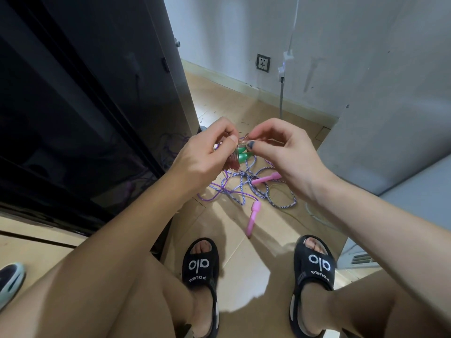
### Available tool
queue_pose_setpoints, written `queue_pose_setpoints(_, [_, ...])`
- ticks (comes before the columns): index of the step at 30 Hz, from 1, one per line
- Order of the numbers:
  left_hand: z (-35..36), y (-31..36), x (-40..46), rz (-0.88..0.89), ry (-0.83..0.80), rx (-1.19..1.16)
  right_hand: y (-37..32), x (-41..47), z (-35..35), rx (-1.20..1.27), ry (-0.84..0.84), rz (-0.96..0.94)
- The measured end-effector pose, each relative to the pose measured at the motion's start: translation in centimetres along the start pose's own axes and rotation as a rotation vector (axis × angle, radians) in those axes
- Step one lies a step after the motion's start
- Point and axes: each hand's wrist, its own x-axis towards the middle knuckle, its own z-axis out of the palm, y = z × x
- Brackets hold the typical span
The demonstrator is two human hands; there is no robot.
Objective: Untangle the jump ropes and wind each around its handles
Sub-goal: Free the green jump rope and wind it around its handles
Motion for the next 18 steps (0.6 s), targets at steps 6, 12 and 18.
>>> queue_pose_setpoints(6, [0.1, 0.1, 0.1, 0.003, 0.008, 0.036, 0.7, 0.4, 0.1, 0.045, 0.071, 0.063])
queue_pose_setpoints(12, [0.1, 0.1, 0.0, -0.004, -0.005, 0.039, 0.7, 0.1, 0.6, 0.116, 0.081, 0.104])
queue_pose_setpoints(18, [0.8, 0.7, 0.0, -0.002, 0.008, 0.241, 0.6, -0.4, 1.6, 0.203, 0.180, 0.139])
